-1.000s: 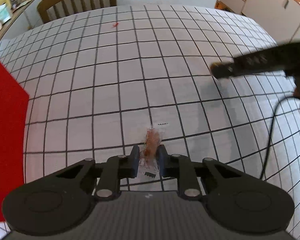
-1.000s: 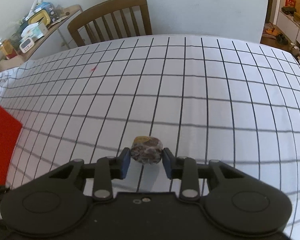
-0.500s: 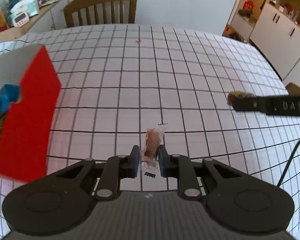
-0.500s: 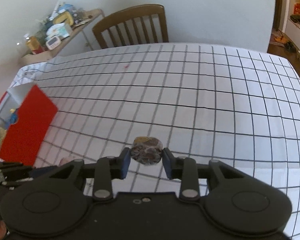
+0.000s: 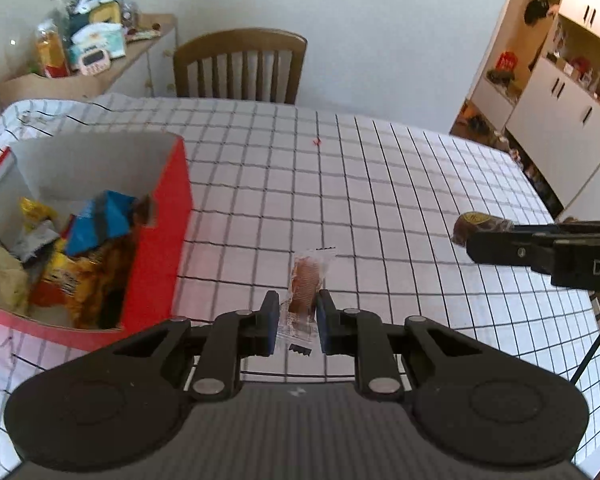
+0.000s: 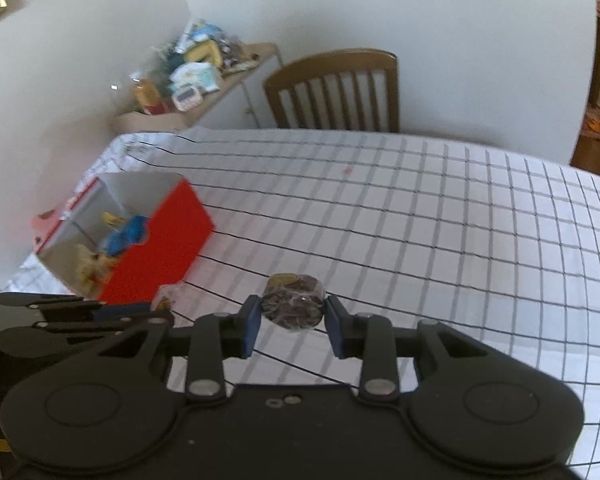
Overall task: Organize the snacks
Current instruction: 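Carry both sweets over the red box and open both tools inside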
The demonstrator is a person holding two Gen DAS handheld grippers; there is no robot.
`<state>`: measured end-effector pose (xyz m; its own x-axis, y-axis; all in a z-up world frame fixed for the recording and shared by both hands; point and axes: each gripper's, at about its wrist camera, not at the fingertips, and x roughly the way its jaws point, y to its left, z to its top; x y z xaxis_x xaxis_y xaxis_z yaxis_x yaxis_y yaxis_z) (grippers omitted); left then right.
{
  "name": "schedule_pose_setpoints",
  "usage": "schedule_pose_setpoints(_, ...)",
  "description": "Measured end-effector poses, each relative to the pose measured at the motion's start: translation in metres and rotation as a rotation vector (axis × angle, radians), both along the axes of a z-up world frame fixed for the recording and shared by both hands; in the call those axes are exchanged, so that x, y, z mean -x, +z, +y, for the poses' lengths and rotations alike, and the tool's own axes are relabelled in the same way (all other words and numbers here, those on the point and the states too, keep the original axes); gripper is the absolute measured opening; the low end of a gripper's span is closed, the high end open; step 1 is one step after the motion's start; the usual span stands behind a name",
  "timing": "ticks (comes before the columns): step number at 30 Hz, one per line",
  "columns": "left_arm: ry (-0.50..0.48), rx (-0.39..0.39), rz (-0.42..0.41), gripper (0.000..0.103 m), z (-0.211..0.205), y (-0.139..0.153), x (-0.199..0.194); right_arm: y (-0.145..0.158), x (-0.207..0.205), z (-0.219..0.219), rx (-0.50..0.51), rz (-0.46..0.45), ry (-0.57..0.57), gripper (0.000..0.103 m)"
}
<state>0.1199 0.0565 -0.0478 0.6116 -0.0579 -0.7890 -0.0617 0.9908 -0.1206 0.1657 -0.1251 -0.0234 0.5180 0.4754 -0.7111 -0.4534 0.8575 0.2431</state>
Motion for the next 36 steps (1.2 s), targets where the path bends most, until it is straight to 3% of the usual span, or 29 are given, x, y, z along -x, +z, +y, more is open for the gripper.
schedule_pose_setpoints(10, 0.069, -0.012, -0.064, 0.019, 0.054, 0.036, 0.02, 0.033, 0.017, 0.06, -0.027, -0.066, 0.086, 0.033)
schedule_pose_setpoints(19, 0.137, -0.027, -0.072, 0.019, 0.116, 0.049, 0.027, 0.044, 0.025, 0.123, -0.029, -0.109, 0.141, 0.033)
schedule_pose_setpoints(28, 0.191, -0.049, -0.062, 0.019, 0.178, 0.047, 0.021, 0.032, 0.018, 0.183, -0.003, -0.116, 0.163, 0.033)
schedule_pose_setpoints(36, 0.24, -0.084, -0.009, 0.019, 0.226, 0.028, 0.004, 0.009, -0.004, 0.232, 0.028, -0.099, 0.185, 0.033)
